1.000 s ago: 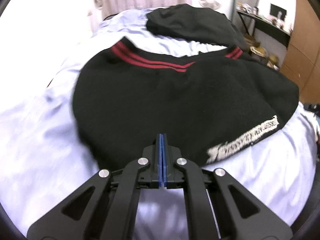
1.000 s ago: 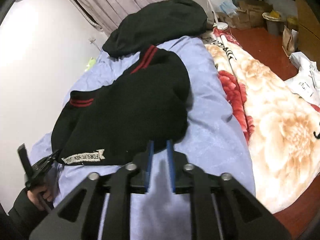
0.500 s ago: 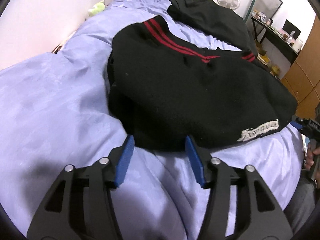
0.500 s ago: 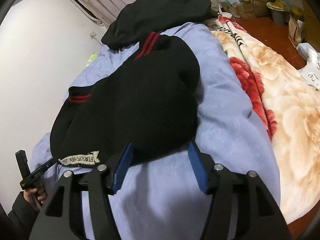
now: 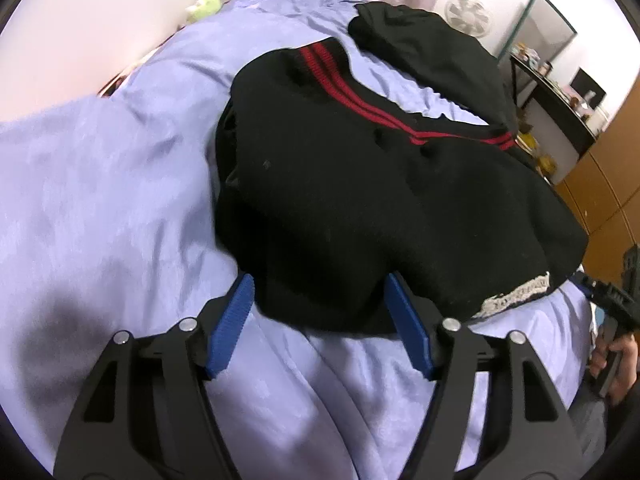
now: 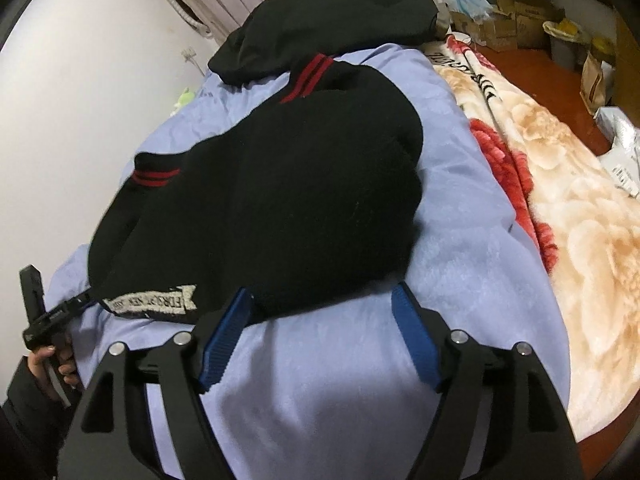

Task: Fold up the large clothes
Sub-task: 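Open both tools at the folded edge of the jacket, then grasp the folded edge with both tools and lift it to fold again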

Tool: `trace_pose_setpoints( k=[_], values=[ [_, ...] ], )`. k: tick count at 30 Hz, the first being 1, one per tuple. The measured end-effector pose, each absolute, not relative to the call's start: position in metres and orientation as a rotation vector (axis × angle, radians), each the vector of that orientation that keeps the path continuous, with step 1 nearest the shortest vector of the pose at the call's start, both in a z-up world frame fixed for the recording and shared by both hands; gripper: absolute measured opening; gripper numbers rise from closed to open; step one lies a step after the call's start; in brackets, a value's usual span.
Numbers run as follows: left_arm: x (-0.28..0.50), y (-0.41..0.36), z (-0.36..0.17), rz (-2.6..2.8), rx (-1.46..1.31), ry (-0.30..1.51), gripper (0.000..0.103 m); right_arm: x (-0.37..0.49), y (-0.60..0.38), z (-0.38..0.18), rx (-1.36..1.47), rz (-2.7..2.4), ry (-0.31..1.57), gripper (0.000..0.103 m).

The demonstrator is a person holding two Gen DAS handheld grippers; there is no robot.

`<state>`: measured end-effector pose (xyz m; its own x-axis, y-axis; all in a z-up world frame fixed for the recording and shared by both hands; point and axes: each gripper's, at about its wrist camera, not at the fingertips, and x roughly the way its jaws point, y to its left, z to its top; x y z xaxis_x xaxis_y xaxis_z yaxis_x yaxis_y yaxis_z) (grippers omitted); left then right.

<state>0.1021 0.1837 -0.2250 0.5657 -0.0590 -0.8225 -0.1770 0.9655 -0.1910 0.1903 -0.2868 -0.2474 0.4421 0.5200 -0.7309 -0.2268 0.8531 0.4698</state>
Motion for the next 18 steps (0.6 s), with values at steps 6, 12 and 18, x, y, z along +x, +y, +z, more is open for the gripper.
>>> trace_pose_setpoints(
  k=[6,12,18],
  values=[
    [0.123,0.183,-0.207,0.063,-0.144,0.985,0.081,0.190,-0.302,-0.241,0.397,0.465,0.955,0.073],
    [0.160,0.211,-0.204,0.099,-0.123,0.989,0.084,0.195,-0.296,-0.244,0.375,0.452,0.977,0.073],
    [0.171,0.238,-0.239,0.012,-0.323,1.074,0.091,0.205,-0.290,-0.248,0.397,0.459,1.008,0.076]
  ],
)
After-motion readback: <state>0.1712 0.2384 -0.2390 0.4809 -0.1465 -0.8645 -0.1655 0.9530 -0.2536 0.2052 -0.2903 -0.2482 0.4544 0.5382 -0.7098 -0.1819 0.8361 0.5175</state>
